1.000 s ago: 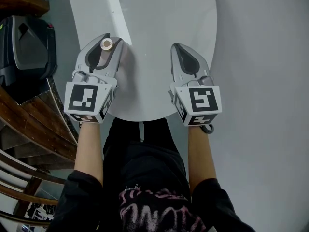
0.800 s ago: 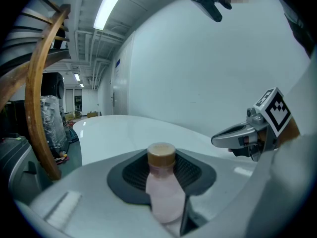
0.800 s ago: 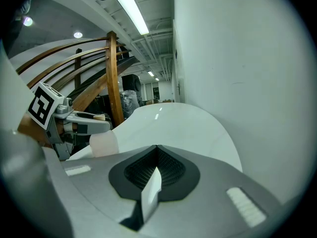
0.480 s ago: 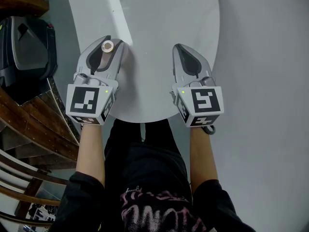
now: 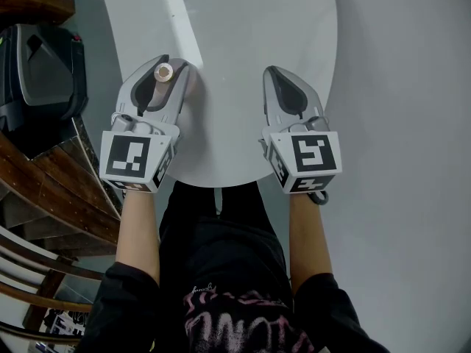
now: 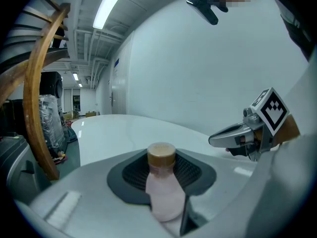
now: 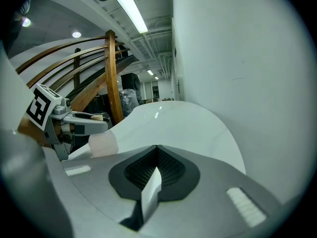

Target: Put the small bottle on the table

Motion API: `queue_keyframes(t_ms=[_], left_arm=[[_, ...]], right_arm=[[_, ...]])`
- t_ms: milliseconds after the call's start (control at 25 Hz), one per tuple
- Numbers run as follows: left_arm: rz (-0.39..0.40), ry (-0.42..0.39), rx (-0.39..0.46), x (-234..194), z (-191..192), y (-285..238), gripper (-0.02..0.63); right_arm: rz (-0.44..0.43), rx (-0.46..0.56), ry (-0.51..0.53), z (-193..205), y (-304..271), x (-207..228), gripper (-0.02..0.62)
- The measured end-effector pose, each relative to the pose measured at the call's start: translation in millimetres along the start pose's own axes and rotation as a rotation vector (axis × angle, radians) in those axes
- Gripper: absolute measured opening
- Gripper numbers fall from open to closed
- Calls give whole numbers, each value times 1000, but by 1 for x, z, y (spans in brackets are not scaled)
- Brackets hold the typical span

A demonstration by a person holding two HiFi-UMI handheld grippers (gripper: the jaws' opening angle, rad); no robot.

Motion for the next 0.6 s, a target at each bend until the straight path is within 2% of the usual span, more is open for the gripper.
queue_keyframes(t_ms=[360,600], left_arm=[[0,0,19,-2,0,0,135],[2,-32,28,-2,3,0,135]], right_arm=[[-7,-7,6,-1,-5,1,11],[-14,-12,9,2,-9,-1,11]])
Point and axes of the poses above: the fingertips, and each gripper's own axes: y backward along the fingers, x to its right, z out of its underside, the point moved 1 cm from there along y, backward along the fingers, and after that the axes turned 3 degrees about z, right-handed, at the moved point
